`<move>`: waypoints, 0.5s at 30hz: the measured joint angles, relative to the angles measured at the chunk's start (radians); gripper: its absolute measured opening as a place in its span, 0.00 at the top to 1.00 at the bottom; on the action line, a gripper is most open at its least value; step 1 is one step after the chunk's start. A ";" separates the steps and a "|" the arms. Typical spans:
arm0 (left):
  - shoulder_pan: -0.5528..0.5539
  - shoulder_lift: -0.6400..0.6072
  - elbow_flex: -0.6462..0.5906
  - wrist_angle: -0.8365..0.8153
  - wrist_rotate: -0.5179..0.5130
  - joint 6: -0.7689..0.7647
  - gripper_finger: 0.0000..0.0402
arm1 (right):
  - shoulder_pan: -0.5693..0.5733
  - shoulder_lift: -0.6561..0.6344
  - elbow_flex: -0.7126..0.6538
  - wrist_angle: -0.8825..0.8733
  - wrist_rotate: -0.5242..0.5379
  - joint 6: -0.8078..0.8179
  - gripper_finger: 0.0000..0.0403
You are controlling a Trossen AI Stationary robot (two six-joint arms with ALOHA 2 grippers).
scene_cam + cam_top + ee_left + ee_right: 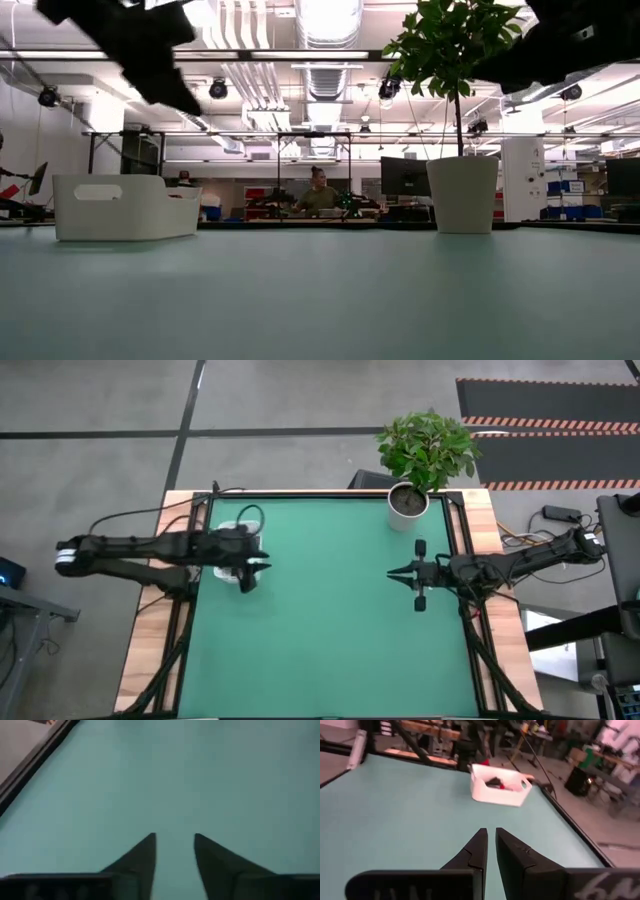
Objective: Pick and place USB-C Cables
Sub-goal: Return to Home Position
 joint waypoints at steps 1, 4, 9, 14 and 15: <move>0.000 -0.040 -0.031 0.000 0.001 0.003 0.74 | 0.001 -0.009 0.000 0.000 -0.009 -0.011 0.93; 0.000 -0.156 -0.120 -0.001 0.011 0.002 0.91 | 0.001 -0.042 -0.004 0.001 -0.053 -0.044 0.93; 0.000 -0.344 -0.223 0.004 0.053 -0.025 0.98 | 0.001 -0.093 -0.028 0.008 -0.087 -0.052 0.93; 0.000 -0.484 -0.265 0.015 0.056 -0.024 1.00 | 0.001 -0.126 -0.052 0.006 -0.103 -0.042 0.93; 0.000 -0.510 -0.269 0.023 0.056 -0.024 1.00 | 0.001 -0.138 -0.054 0.007 -0.103 -0.046 0.93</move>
